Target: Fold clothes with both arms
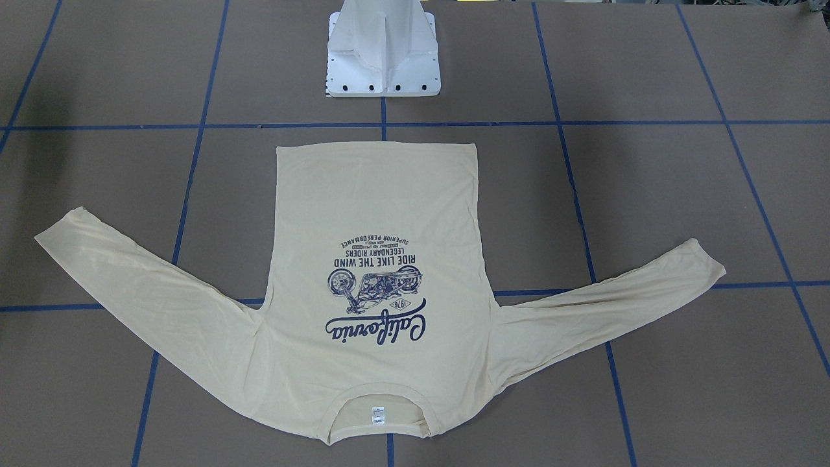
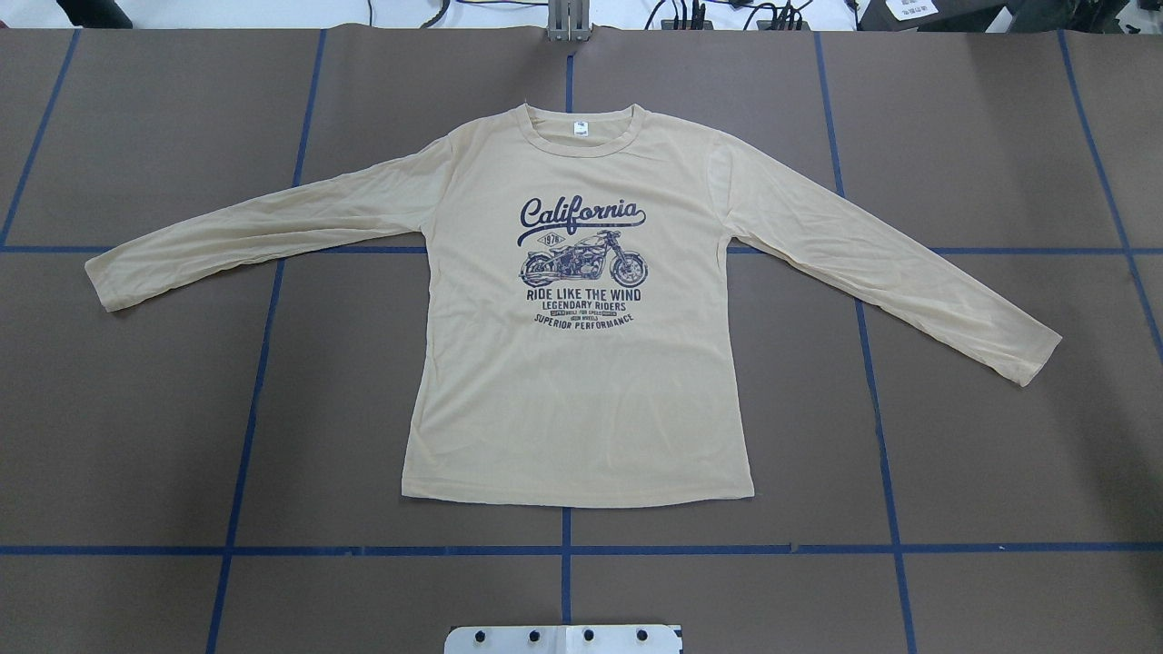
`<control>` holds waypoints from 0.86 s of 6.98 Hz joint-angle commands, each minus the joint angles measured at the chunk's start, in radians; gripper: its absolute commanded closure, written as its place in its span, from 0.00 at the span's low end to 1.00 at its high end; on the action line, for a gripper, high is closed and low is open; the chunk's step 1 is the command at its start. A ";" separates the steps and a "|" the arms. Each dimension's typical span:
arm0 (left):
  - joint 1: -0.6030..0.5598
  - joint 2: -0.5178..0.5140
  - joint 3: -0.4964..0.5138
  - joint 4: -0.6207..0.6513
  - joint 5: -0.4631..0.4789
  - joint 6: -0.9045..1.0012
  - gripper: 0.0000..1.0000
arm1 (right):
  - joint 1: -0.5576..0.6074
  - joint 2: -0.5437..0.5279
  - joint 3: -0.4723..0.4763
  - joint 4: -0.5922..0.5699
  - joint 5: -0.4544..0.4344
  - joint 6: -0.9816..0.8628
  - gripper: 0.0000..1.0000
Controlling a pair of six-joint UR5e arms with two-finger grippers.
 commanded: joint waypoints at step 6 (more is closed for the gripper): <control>0.060 0.108 -0.134 -0.060 -0.014 -0.008 0.00 | -0.090 -0.009 -0.042 0.061 0.034 0.060 0.00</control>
